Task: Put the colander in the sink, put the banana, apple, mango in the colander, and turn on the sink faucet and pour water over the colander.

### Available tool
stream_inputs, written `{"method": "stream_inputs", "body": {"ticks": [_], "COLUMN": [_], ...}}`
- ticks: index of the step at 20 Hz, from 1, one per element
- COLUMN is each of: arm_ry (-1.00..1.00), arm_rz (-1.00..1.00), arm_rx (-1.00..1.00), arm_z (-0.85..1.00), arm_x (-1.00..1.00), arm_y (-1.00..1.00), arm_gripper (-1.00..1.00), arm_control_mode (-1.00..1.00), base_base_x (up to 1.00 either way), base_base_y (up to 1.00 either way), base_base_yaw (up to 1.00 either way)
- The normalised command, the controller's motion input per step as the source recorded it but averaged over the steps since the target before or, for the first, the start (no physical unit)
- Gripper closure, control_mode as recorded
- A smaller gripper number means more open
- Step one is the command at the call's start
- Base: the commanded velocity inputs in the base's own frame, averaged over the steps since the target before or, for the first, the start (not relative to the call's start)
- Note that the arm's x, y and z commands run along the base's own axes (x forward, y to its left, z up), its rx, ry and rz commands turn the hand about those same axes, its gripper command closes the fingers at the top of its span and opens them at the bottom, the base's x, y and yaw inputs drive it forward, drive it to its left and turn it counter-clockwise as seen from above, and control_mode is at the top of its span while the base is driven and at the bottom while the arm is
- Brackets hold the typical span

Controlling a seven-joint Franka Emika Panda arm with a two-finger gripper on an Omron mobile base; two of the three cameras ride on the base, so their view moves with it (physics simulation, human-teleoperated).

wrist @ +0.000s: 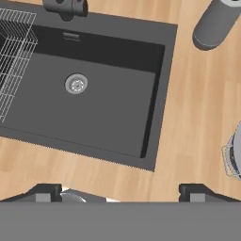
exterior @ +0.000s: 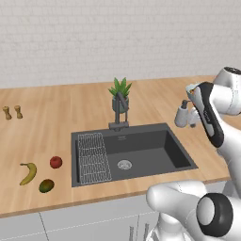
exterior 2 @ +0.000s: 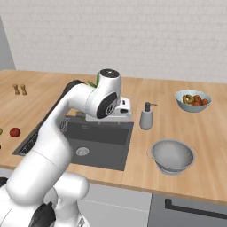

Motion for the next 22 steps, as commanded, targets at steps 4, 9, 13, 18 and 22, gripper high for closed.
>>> {"method": "stream_inputs", "body": {"ticks": [4,9,13,18,22], "arm_ry": [0.01,0.00,0.00,0.00,0.00], "arm_rz": [0.01,0.00,0.00,0.00,0.00], "arm_rx": [0.00,0.00,0.00,0.00,0.00], "arm_z": [-0.17,-0.25,-0.35,-0.34,-0.44], "arm_x": [0.00,0.00,0.00,0.01,0.11], "arm_y": [-0.52,-0.58,-0.56,-0.50,-0.53], "arm_gripper": [-1.00,-1.00,-1.00,-1.00,-1.00], "arm_control_mode": [-1.00,-1.00,-1.00,-1.00,-1.00], "base_base_x": [0.00,0.00,0.00,0.00,0.00], "base_base_y": [0.00,0.00,0.00,0.00,0.00], "base_base_yaw": [0.00,0.00,0.00,0.00,0.00]}}
